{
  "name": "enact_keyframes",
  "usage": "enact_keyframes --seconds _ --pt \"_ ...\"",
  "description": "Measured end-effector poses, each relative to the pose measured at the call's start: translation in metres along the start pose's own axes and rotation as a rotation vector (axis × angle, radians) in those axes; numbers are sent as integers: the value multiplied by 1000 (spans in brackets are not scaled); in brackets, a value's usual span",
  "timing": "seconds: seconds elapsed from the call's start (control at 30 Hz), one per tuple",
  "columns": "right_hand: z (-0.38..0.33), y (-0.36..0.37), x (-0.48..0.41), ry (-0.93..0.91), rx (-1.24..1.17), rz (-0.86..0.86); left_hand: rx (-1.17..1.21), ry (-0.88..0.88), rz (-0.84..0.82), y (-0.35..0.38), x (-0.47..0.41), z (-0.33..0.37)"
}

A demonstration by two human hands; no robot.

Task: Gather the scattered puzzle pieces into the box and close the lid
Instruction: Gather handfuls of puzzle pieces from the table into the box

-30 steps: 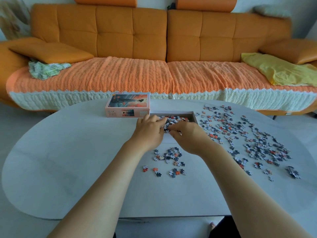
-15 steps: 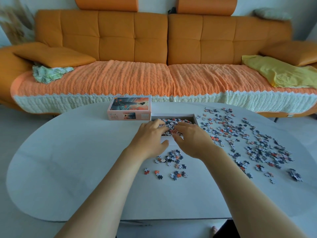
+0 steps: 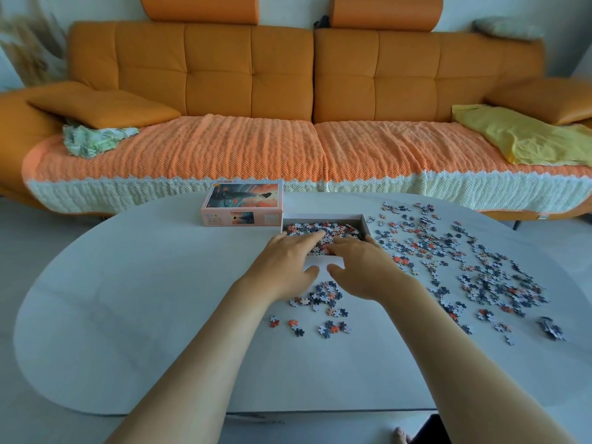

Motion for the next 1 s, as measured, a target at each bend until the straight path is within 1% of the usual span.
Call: enact_keyframes --seconds 0.07,0.13,0.17,0.23,0.27,0.3,0.4,0.43,0.47,0.53,0.67,0.73,0.8,0.87,0.93,1.0 --pt "-11 -21 7 -120 -116 153 9 36 124 -13 5 4" --pt "-20 -42 20 -208 -216 279 -36 71 239 -26 13 8" --pt "-24 -48 26 -226 -268 294 -74 91 288 -33 18 10" --pt "-31 -52 38 -225 -322 244 -115 104 349 -44 30 16" --pt "-33 -47 43 -217 -314 200 -105 87 329 -46 36 16" --pt "-33 -39 46 -211 -285 152 -75 48 269 -44 42 14" --pt "-27 -11 52 -167 -208 4 10 -129 -56 -13 68 -4" --pt "-25 -4 53 -155 -188 -23 26 -164 -135 -4 79 -8" --pt "-24 1 55 -148 -164 -40 44 -182 -177 2 88 -11" --pt "-25 7 59 -133 -130 -56 89 -182 -181 6 96 -12" --pt "-32 13 66 -160 -103 -71 171 -168 -83 6 96 -6" --pt "-33 12 69 -158 -140 -73 187 -161 -20 6 91 0" --pt "-27 7 70 -113 -233 -59 169 -141 36 6 85 6" --pt "-16 -2 72 -61 -299 -38 106 -129 39 11 80 8" --pt "-7 -3 74 -39 -190 -57 12 -98 -10 19 75 13" --pt "4 5 76 16 -42 -145 -1 -49 -21 23 69 20"
Point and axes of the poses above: each hand's wrist, its own x-axis away from the middle knuckle, its own y-axis out of the palm, z = x × y, the point moved 10 cm from there along -x, towards the middle knuckle, and after that the axes turned 13 degrees about y, right-handed, at the moved point
